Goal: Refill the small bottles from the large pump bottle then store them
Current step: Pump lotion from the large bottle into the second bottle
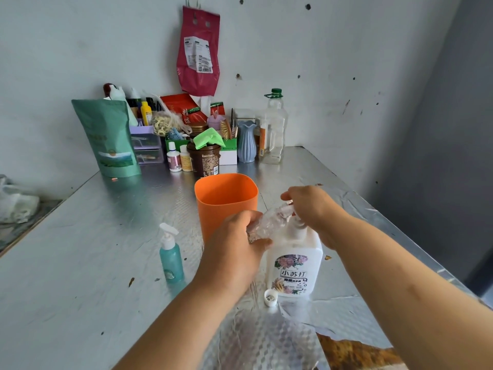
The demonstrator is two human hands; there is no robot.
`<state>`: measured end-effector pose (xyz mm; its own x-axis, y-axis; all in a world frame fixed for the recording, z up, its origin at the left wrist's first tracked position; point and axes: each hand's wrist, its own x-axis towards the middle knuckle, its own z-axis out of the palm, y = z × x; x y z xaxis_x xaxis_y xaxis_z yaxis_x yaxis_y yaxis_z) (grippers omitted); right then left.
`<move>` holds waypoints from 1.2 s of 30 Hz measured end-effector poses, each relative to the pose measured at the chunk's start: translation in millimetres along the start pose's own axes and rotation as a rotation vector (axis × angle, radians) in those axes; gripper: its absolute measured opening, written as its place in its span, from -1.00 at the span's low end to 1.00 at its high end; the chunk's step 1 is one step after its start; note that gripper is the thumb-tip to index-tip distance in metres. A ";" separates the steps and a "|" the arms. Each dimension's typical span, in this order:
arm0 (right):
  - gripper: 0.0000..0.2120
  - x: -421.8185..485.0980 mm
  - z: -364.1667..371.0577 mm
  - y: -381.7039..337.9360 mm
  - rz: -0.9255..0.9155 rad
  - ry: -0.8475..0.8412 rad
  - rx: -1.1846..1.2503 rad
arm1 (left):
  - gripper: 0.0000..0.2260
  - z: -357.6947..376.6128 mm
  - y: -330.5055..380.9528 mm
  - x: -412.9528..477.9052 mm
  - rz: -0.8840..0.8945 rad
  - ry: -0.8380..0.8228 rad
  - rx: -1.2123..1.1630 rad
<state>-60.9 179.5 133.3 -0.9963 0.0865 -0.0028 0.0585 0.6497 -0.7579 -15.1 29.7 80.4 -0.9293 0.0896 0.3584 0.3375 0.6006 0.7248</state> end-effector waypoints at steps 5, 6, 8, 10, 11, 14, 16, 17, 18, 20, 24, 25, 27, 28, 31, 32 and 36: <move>-0.67 1.3 8.8 5.6 -0.071 0.016 -0.220 | -0.68 1.4 -2.7 -1.1 -0.026 -0.014 0.018; -0.67 1.2 10.0 5.7 -0.069 0.015 -0.245 | -0.68 2.0 -3.6 -1.2 -0.034 -0.018 0.025; -0.67 2.0 13.3 4.3 -0.053 -0.005 -0.233 | -0.67 1.5 -5.8 -2.1 -0.046 -0.016 0.030; -0.66 -3.0 6.6 3.5 -0.033 -0.001 -0.129 | -0.67 0.1 -0.5 -3.9 -0.031 -0.016 0.025; -0.66 -3.1 5.4 2.8 -0.005 -0.001 -0.024 | -0.67 -0.3 -0.3 -3.7 -0.034 -0.019 0.023; -0.67 -6.9 -1.1 -1.3 0.115 -0.026 0.227 | -0.69 -3.0 5.1 -3.5 -0.026 -0.016 0.017; -0.68 -9.3 -3.6 -3.2 0.147 -0.052 0.252 | -0.70 -4.1 6.5 -3.5 -0.019 -0.012 0.017; -0.69 -9.8 -3.4 -3.3 0.145 -0.051 0.245 | -0.71 -4.6 7.1 -4.0 -0.019 -0.015 0.014; -0.69 -9.2 -3.4 -3.7 0.128 -0.039 0.235 | -0.71 -5.5 7.9 -3.8 -0.018 -0.016 0.013; -0.67 -5.6 -1.9 -1.6 0.085 -0.018 0.197 | -0.69 -6.0 7.1 -3.8 -0.016 -0.015 0.015; -0.66 3.2 -0.2 1.7 -0.030 -0.023 -0.061 | -0.69 -3.9 5.3 -3.3 -0.019 -0.010 0.002; -0.67 3.8 0.2 2.6 -0.060 -0.018 -0.117 | -0.70 -3.5 4.8 -3.4 -0.022 -0.010 0.003; -0.67 5.5 3.6 6.3 -0.095 -0.004 -0.217 | -0.71 -1.8 1.9 -2.6 -0.030 -0.015 0.009; -0.67 5.8 6.0 7.9 -0.107 0.002 -0.266 | -0.71 -1.0 0.9 -2.4 -0.036 -0.016 0.016; -0.67 5.3 11.2 9.5 -0.099 0.003 -0.305 | -0.70 1.1 -1.4 -3.1 -0.056 -0.025 0.028; -0.67 4.9 11.3 8.6 -0.090 -0.005 -0.277 | -0.70 1.4 -1.7 -3.7 -0.058 -0.024 0.026; -0.66 2.1 5.7 6.0 -0.015 -0.020 0.014 | -0.70 -1.0 0.0 -4.9 -0.048 -0.025 0.016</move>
<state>-63.1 179.2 125.0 -0.9981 0.0614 -0.0041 0.0426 0.6400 -0.7672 -10.3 28.5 79.2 -0.9479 0.0800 0.3082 0.2899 0.6170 0.7316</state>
